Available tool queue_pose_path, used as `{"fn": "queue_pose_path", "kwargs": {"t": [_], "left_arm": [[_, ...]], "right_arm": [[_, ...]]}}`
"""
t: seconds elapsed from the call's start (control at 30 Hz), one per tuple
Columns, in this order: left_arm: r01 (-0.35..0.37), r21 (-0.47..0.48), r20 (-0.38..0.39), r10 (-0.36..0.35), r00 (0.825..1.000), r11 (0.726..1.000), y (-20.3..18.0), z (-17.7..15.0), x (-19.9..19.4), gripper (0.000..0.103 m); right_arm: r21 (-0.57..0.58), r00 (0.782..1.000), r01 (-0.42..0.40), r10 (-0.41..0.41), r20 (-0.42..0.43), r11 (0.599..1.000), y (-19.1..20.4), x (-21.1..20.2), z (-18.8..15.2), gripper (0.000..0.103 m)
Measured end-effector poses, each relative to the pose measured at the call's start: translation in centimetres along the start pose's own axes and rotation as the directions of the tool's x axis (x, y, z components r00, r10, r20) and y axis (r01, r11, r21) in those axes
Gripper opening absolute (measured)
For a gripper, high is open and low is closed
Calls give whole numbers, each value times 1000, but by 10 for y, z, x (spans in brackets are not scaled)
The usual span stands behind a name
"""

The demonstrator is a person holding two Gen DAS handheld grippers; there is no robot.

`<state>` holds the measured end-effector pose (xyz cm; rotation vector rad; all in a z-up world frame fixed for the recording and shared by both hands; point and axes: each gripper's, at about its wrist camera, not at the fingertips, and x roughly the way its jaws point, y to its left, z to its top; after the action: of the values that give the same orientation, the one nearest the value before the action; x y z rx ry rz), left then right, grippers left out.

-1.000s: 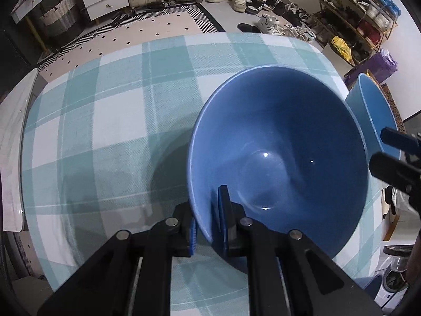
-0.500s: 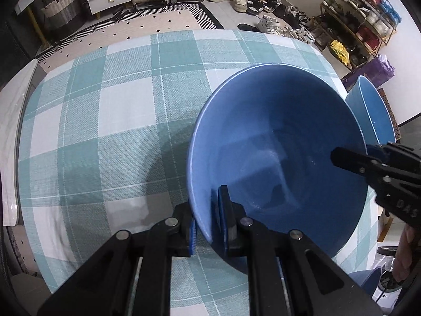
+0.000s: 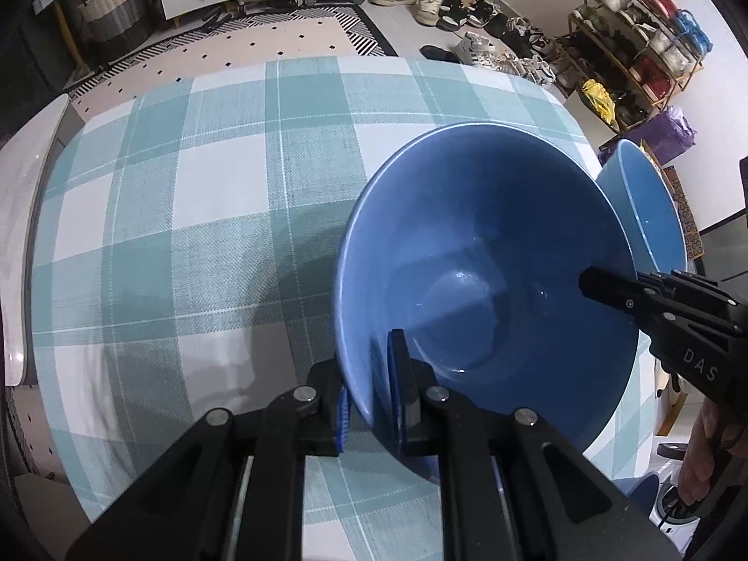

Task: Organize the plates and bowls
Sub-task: 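Grasp the blue bowl rim with the left tool while the right tool grips it, then lift and carry the blue bowl over the placed blue bowl with both tools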

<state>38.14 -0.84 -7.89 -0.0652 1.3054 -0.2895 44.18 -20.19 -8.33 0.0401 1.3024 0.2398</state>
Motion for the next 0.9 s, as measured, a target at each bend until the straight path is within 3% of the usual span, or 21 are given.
{"fn": "queue_pose_path", "kwargs": {"t": [0.43,0.9], "left_arm": [[-9,21,43,8,999,1000,-29,-19,-25,12],[-25,81,95,18,995,996,-73,-43,-68,12]], "right_arm": [[25,1000,-10,9,26,1000,-11,-33,-32,8],[56,995,-10,4,97,998,-26,-98,-71,8]]}}
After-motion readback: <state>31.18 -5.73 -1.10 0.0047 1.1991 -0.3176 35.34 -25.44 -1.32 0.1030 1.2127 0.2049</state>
